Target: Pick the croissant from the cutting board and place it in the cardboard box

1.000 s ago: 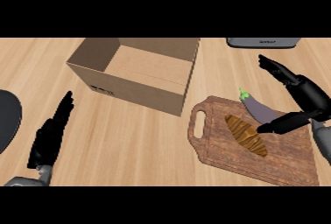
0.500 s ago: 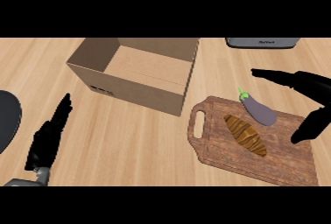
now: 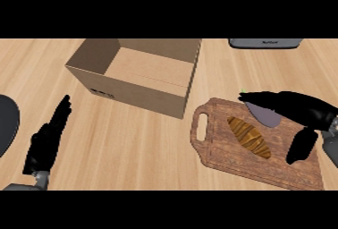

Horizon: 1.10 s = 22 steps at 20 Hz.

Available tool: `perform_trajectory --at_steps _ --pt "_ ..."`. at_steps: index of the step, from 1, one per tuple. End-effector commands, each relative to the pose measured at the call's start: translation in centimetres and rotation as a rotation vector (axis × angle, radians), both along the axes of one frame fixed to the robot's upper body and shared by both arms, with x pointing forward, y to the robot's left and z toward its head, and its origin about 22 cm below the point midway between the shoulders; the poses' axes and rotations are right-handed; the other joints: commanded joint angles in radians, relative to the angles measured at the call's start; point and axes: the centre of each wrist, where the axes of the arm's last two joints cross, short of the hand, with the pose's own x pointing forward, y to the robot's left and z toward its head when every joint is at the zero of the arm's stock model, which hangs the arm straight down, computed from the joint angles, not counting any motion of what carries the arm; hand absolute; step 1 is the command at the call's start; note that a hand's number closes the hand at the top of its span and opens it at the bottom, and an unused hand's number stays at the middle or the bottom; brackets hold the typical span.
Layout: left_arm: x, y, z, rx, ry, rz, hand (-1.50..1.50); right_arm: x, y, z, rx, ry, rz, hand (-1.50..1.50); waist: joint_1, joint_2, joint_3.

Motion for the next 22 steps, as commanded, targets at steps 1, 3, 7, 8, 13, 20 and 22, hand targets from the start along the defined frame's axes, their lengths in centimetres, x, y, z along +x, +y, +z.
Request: perform_trajectory --at_steps 1,3,7,8,13,20,22 --pt "-1.3 -1.2 -0.8 -0.001 -0.006 -0.008 0.00 -1.1 1.6 -0.2 -0.040 0.002 -0.029 -1.50 -0.001 0.000 0.000" --pt "-1.8 0.8 -1.3 -0.005 -0.004 -0.004 0.00 -2.6 1.1 -2.3 -0.064 -0.002 -0.038 -1.50 -0.001 0.000 0.000" --pt "-0.3 -0.3 0.8 0.013 -0.005 0.005 0.00 -1.0 0.4 -1.7 -0.098 -0.004 -0.051 -1.50 0.001 0.001 0.000" --pt "-1.4 0.3 -0.2 -0.016 0.002 -0.008 0.00 -1.4 0.2 -3.1 -0.114 0.007 -0.050 -1.50 0.003 0.001 0.000" --pt "-0.4 -1.8 0.9 -0.001 -0.003 0.011 0.00 -2.1 -0.4 -4.8 -0.092 0.007 -0.058 -1.50 0.000 0.001 0.001" --pt "1.7 0.6 0.6 -0.002 0.004 0.004 0.00 -0.6 -0.9 -4.2 -0.099 -0.001 -0.053 -1.50 -0.001 0.002 0.000" --pt "0.0 0.9 -0.5 -0.020 -0.007 -0.006 0.00 -1.7 1.9 -4.9 -0.108 -0.007 -0.057 -1.50 0.000 0.001 0.000"
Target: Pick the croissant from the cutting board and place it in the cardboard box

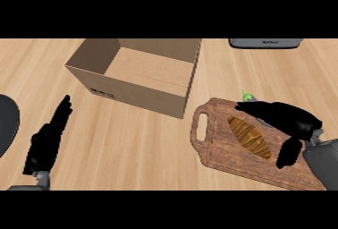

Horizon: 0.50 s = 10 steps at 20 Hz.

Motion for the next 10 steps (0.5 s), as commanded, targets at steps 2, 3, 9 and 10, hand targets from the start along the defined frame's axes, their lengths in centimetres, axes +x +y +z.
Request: perform_trajectory --at_steps 2,3,9,10 --pt "0.9 0.0 -0.3 0.023 -0.001 -0.008 0.00 -0.1 -0.6 -1.6 0.021 -0.001 -0.004 -1.50 -0.001 0.001 0.000" --pt "-0.1 0.5 -0.6 0.013 -0.030 0.014 0.00 -0.9 0.4 -1.8 0.008 -0.004 0.006 -1.50 -0.001 0.000 0.000" --pt "1.2 -0.8 -0.5 0.008 0.002 0.002 0.00 1.8 1.3 -3.4 0.039 0.003 -0.009 -1.50 0.003 0.001 0.000" --pt "0.8 -0.5 -0.1 -0.010 0.005 0.004 0.00 0.4 1.0 -2.8 -0.006 0.010 -0.007 -1.50 0.000 0.000 0.000"
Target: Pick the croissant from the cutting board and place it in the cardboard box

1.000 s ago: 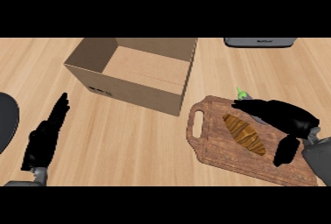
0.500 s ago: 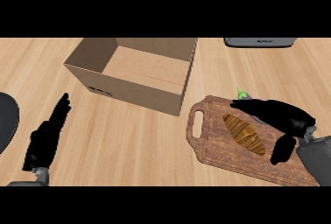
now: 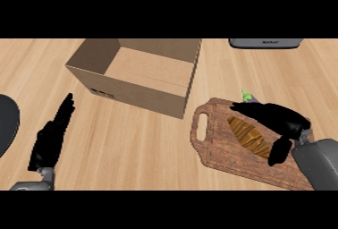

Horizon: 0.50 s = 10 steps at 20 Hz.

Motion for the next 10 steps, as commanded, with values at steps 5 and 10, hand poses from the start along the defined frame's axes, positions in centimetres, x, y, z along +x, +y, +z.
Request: perform_trajectory --at_steps 5,10 --pt "0.3 -0.1 0.1 -0.021 0.016 -0.006 0.00 0.2 0.1 -2.3 -0.013 0.006 -0.005 -1.50 0.000 0.000 0.000" --pt "-2.0 -0.1 -0.7 0.004 -0.008 0.007 0.00 0.2 1.9 -1.9 -0.033 -0.006 0.024 -1.50 0.002 -0.001 0.000"
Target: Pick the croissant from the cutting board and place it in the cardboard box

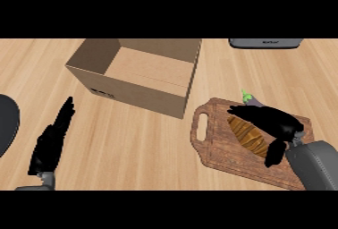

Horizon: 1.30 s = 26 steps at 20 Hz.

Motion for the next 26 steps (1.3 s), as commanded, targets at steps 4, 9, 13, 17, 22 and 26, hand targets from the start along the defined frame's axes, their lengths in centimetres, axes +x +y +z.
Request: perform_trajectory --at_steps 4,9,13,17,22,26 --pt "1.4 0.0 0.9 0.003 0.007 -0.012 0.00 0.2 0.2 -0.9 -0.008 0.058 -0.004 1.50 -0.002 0.000 0.000" --pt "-1.1 0.9 1.0 -0.002 0.001 -0.002 0.00 -0.3 -0.3 -1.3 -0.007 -0.146 0.007 1.50 0.001 -0.001 0.000" --pt "-0.8 -0.8 2.9 -0.011 0.010 0.004 0.00 -0.3 1.9 -2.4 0.025 -0.242 -0.003 1.50 0.002 -0.001 0.000" --pt "0.6 -1.7 2.2 -0.014 -0.018 -0.058 0.00 8.2 -1.0 2.8 -0.029 -0.337 -0.044 1.50 0.055 0.018 0.003" --pt "1.5 -1.0 1.8 0.002 -0.032 -0.074 0.00 11.3 -1.0 4.9 -0.049 -0.436 -0.078 1.50 0.081 0.033 0.003" --pt "1.7 -2.2 2.1 -0.009 -0.026 -0.080 0.00 13.2 -0.2 6.5 -0.024 -0.490 -0.069 1.50 0.085 0.032 0.003"
